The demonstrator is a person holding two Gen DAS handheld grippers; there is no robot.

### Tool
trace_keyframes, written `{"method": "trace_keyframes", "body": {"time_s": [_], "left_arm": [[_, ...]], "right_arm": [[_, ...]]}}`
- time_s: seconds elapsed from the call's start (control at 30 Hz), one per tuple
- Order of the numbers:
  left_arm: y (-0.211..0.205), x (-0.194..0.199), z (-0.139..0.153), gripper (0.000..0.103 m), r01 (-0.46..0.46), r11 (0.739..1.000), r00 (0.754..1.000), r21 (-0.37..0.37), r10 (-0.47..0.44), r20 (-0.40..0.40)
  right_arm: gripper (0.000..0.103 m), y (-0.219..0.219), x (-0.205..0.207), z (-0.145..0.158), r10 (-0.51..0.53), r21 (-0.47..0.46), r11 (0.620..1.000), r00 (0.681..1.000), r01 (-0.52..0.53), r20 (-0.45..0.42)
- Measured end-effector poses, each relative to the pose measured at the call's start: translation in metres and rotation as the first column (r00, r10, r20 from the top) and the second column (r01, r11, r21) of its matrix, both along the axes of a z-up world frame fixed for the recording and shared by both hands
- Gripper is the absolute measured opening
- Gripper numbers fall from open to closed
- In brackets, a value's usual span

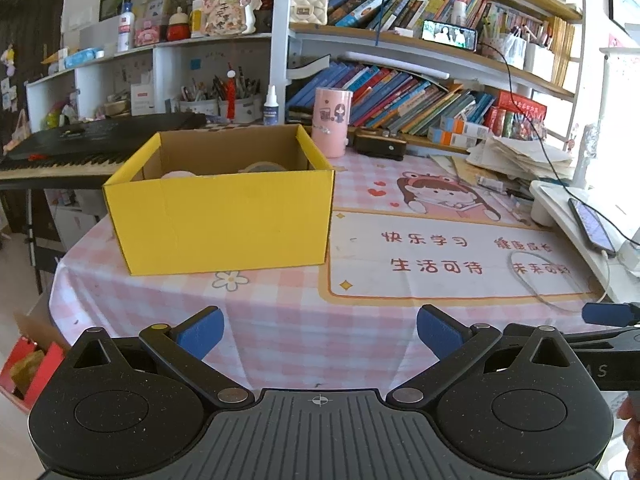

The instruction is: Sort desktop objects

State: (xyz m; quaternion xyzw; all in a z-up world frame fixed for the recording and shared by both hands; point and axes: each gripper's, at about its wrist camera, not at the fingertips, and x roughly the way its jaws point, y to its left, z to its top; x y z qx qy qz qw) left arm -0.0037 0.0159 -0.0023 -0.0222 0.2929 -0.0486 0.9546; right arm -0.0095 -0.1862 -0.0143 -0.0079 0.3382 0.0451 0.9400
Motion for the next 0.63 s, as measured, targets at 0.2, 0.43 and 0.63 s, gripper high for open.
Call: {"method": "trace_keyframes", "body": {"time_s": [0.2, 0.43, 0.63], "left_arm": [[0.0002, 0.0023, -0.0011, 0.103, -0.01, 1.0, 1.0, 0.007, 0.01, -0.011], [0.0004, 0.0041, -0.0056, 0.103, -0.012, 1.0, 0.999, 0.001, 0.012, -0.037], [0.0073, 0.0061, -0.0065, 0.103, -0.025, 0.999, 0.999, -0.033, 0.024, -0.044]], "right_arm": [[0.103, -0.0003, 0.0005, -0.0007, 0.002, -0.001, 1.0, 1.0, -0.002, -0.003], [0.103, 0.0004, 0.0029, -0.0019, -0.003, 0.003, 1.0, 1.0, 0.003, -0.016], [0.103, 0.0003, 0.006, -0.0032, -0.002, 0.004, 1.0, 1.0, 0.003, -0.027]]}}
